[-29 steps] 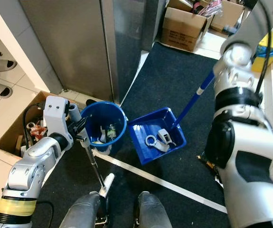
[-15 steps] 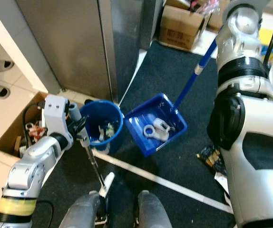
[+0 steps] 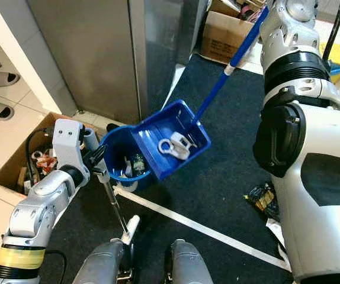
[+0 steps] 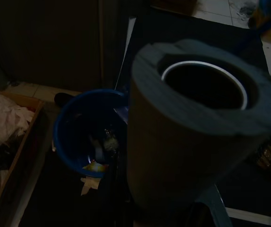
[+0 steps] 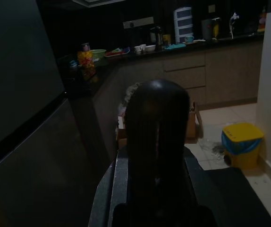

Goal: Sweep floor

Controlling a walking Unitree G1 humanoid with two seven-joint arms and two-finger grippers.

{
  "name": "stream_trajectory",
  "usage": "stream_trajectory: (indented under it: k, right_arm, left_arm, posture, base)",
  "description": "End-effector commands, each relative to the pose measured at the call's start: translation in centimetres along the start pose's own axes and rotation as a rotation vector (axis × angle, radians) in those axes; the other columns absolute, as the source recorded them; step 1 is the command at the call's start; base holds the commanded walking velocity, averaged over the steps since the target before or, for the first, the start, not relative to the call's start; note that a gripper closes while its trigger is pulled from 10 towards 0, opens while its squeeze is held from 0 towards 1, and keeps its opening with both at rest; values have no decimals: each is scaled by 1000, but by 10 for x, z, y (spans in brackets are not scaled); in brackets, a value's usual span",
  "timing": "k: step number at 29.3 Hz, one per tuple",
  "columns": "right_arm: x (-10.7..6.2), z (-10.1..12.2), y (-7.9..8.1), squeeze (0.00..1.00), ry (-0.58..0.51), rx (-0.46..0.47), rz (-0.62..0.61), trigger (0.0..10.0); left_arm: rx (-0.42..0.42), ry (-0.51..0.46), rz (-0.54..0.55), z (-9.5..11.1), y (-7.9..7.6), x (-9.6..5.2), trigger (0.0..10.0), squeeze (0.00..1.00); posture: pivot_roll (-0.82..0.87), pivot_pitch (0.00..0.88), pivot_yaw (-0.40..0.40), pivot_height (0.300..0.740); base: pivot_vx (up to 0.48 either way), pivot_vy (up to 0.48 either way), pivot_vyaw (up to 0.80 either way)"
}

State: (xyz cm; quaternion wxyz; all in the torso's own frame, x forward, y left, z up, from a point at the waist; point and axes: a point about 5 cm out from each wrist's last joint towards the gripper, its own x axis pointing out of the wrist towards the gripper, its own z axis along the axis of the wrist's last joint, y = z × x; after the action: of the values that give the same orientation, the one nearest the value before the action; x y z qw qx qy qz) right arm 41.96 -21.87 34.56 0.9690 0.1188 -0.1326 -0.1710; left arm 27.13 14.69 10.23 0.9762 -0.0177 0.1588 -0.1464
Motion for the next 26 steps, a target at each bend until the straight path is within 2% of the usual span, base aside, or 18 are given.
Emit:
stream_trajectory:
  k: [1,5,6,8,9,14,21,26]
  right_arm:
    - [-1,8,11,0,-39,51,26,10000]
    - [-3,5,18,0,-26,56,41,10000]
    - [-5,0,27,0,-12,56,59,10000]
    - [-6,-1,31,0,-8,56,66,10000]
    - [-9,-2,39,0,-9,71,75,10000]
    - [-11,0,48,0,-25,111,76,10000]
    - [-16,8,61,0,-75,241,51,10000]
    - [-22,5,72,0,-77,347,46,10000]
  left_arm:
    - [-13,19,-11,-5,-3,1,10000,0]
    - [-11,18,-12,-4,-3,1,10000,0]
    - [-12,18,-13,-4,-3,1,10000,0]
    - [-12,18,-13,-5,-4,1,10000,0]
    - [-15,17,-9,-5,-5,0,10000,0]
    - [-22,15,-1,-6,-5,-1,10000,0]
    - [-32,11,23,-8,-5,-6,10000,0]
    - [-45,7,48,-10,-5,-13,10000,0]
  posture:
    - [66,46,-44,740]
    - [66,46,-43,740]
    - [69,48,-50,740]
    - [69,48,-50,740]
    - [78,50,-61,740]
    - [89,52,-70,740]
    - [126,61,-100,740]
    - [161,72,-122,740]
  base:
    - [0,0,0]
    - [0,0,0]
    - [0,0,0]
    - [0,0,0]
    - [0,0,0]
    - [0,0,0]
    - [0,0,0]
    - [0,0,0]
